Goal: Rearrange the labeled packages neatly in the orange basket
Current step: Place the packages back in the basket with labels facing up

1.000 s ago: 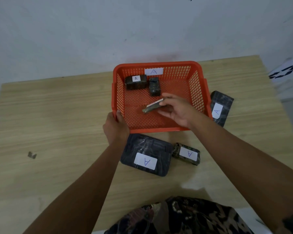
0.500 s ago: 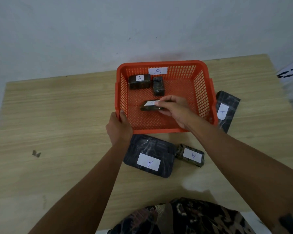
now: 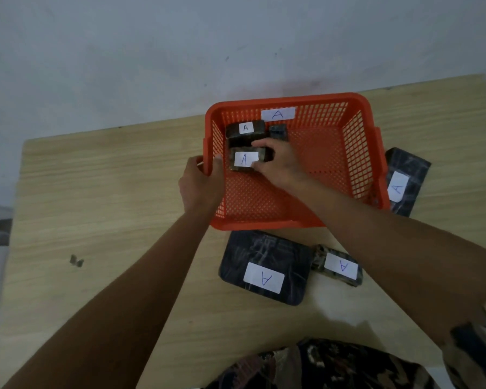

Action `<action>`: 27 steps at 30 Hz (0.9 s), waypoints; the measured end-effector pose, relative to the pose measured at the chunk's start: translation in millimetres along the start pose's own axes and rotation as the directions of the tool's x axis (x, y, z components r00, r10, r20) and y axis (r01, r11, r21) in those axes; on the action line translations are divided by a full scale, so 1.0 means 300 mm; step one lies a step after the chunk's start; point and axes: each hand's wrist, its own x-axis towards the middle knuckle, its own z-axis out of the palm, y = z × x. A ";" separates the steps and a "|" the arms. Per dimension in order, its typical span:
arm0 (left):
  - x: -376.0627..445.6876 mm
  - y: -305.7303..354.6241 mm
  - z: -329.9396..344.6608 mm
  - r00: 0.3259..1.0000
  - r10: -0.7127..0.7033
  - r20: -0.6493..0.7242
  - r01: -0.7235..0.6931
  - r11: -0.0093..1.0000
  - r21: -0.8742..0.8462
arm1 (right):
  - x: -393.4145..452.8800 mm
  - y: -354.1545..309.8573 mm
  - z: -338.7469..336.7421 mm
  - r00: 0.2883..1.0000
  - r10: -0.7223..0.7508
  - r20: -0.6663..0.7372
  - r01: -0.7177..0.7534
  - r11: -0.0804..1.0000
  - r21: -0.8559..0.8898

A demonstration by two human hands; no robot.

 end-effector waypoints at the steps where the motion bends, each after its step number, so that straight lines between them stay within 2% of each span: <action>1: 0.026 0.016 0.006 1.000 0.019 0.020 -0.019 1.000 0.021 | -0.005 0.002 0.007 0.999 -0.034 -0.021 0.033 0.998 -0.054; 3: 0.062 0.030 0.020 0.998 0.047 0.042 -0.049 0.998 0.048 | -0.019 0.011 0.019 0.995 -0.091 -0.042 0.084 0.986 -0.141; 5: 0.073 0.022 0.034 0.997 0.068 0.033 -0.071 0.995 0.069 | -0.032 0.028 0.028 0.990 -0.140 0.009 0.138 0.960 -0.242; 10: 0.079 -0.005 0.052 0.995 0.096 -0.028 -0.093 0.992 0.084 | -0.039 0.044 0.030 0.945 -0.316 0.083 0.310 0.787 -0.534; 14: 0.081 -0.010 0.059 0.993 0.113 -0.046 -0.109 0.990 0.086 | -0.011 0.043 0.025 0.918 -0.370 0.144 0.378 0.702 -0.603; 18: 0.076 -0.011 0.058 0.992 0.116 -0.052 -0.112 0.991 0.073 | -0.002 0.035 0.034 0.922 -0.353 0.158 0.367 0.668 -0.647; 20: 0.077 -0.010 0.057 0.992 0.116 -0.055 -0.112 0.991 0.070 | -0.012 0.037 0.025 0.911 -0.406 0.074 0.364 0.705 -0.609; 23: 0.076 -0.008 0.056 0.991 0.122 -0.057 -0.118 0.991 0.068 | -0.020 0.044 -0.010 0.866 -0.470 -0.172 0.315 0.780 -0.541; 25: 0.074 -0.006 0.055 0.991 0.122 -0.060 -0.118 0.990 0.070 | -0.006 0.046 -0.038 0.879 -0.395 -0.268 0.203 0.818 -0.539; 27: 0.072 -0.004 0.055 0.990 0.124 -0.062 -0.120 0.990 0.075 | 0.016 0.054 -0.057 0.923 -0.247 -0.297 0.046 0.834 -0.550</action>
